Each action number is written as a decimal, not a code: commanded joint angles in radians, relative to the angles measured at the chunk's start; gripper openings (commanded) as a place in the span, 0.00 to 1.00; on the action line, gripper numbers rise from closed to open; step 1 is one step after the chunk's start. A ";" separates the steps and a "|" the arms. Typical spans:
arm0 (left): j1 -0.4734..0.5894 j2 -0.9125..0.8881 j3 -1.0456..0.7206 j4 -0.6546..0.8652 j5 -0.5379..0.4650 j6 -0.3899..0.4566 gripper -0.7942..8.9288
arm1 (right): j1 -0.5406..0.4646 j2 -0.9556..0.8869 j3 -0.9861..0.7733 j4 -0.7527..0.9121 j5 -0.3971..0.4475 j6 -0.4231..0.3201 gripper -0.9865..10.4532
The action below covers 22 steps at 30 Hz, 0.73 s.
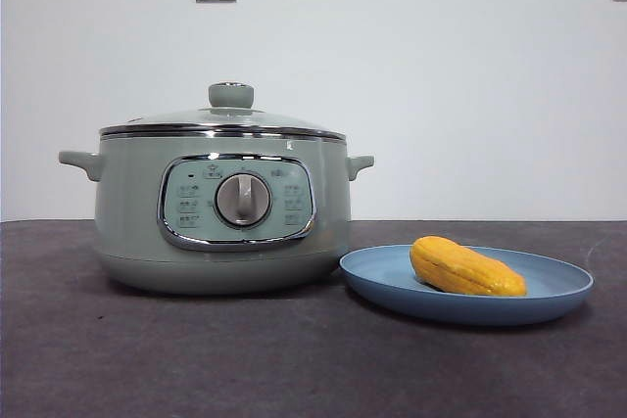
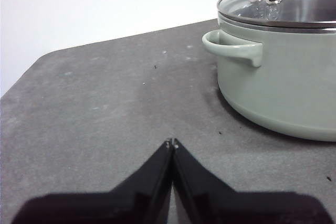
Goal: Take the corn out from the steamer,put the corn on the plate,close the lid
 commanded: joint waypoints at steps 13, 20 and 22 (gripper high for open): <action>0.003 -0.002 -0.014 0.003 -0.001 -0.006 0.08 | -0.172 -0.325 -0.484 0.287 0.006 -0.016 0.09; 0.003 -0.002 -0.014 0.003 -0.001 -0.006 0.08 | -0.172 -0.378 -0.553 0.286 0.005 -0.015 0.09; 0.003 -0.002 -0.014 0.003 -0.001 -0.006 0.08 | -0.170 -0.381 -0.562 0.277 0.005 -0.015 0.09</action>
